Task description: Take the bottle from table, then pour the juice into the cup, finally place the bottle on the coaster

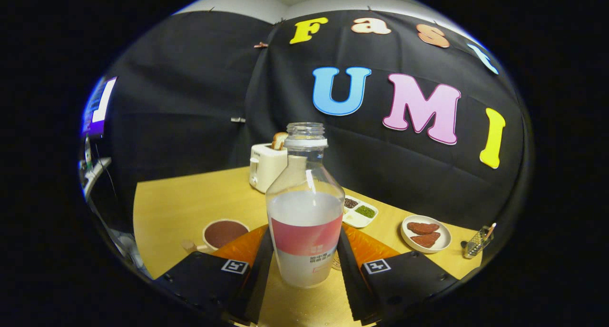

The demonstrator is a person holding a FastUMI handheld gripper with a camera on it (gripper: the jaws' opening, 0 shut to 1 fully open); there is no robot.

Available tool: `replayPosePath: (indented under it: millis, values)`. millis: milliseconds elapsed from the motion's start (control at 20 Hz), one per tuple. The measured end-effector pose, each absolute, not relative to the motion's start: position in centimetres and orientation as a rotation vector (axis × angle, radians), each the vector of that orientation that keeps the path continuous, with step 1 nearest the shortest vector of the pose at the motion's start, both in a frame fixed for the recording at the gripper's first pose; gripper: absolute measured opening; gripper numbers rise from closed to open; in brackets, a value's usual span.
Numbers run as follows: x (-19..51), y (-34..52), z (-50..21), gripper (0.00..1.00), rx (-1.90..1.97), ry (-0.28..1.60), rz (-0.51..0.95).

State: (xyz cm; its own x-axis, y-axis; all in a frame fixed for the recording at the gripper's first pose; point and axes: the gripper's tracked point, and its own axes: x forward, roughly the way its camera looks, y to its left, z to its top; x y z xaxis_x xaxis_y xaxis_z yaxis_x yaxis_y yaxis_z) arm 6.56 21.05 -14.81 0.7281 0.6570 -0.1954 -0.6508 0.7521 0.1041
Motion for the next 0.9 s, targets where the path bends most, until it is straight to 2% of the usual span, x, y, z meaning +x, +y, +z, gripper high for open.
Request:
replayPosePath:
  millis: [250, 600, 900]
  values:
    - [11.8, 19.6, -14.3, 0.73, 0.081, 0.147, 0.658]
    - [18.3, 17.8, -20.1, 0.73, 0.114, 0.175, 0.507]
    - [19.9, 18.4, -23.6, 0.74, 0.12, 0.209, 0.481]
